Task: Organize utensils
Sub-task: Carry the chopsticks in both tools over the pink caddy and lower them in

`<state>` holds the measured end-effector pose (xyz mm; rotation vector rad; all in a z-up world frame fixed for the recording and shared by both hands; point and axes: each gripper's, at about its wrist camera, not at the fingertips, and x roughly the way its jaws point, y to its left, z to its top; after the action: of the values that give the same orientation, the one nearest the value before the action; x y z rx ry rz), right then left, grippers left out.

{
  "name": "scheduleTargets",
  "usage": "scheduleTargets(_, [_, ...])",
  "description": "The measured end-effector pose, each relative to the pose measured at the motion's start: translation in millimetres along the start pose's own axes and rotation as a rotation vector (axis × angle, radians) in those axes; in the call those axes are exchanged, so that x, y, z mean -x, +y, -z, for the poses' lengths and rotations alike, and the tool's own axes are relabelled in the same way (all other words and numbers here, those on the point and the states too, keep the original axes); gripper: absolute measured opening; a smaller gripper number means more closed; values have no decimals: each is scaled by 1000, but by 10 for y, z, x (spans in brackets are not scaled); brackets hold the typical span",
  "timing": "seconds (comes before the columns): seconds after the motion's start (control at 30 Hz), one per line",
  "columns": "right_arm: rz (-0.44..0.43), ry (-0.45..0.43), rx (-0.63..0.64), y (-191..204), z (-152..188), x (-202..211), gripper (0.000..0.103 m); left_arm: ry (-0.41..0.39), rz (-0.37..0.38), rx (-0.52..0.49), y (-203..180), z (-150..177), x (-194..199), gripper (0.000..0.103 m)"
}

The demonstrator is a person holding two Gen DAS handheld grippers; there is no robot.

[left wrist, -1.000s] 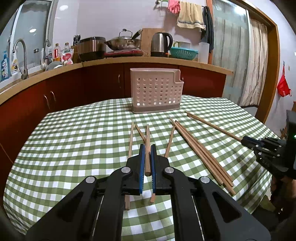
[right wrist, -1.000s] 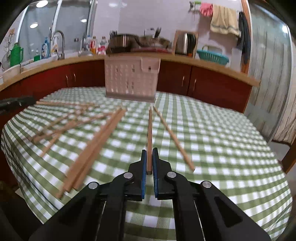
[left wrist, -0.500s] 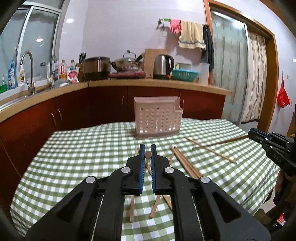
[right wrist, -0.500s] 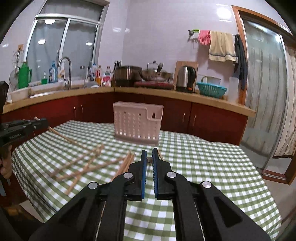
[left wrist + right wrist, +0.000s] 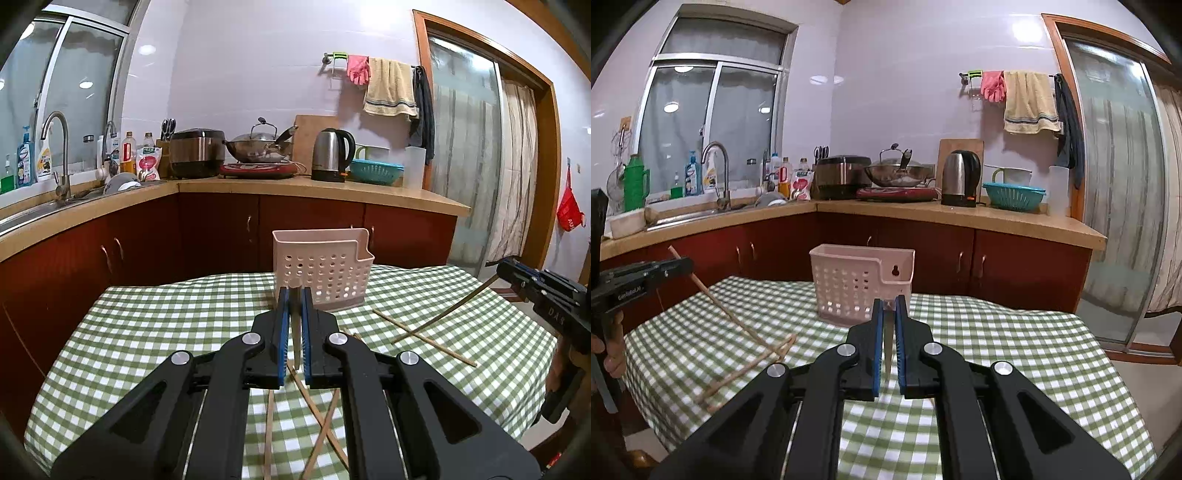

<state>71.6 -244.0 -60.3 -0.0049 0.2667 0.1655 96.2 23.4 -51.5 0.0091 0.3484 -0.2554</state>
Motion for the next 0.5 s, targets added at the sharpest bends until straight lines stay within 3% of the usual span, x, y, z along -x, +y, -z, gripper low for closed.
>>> scheduleTargets(0.5, [-32, -52, -44, -158, -415, -342, 7, -3, 31, 24, 79, -347, -223, 7])
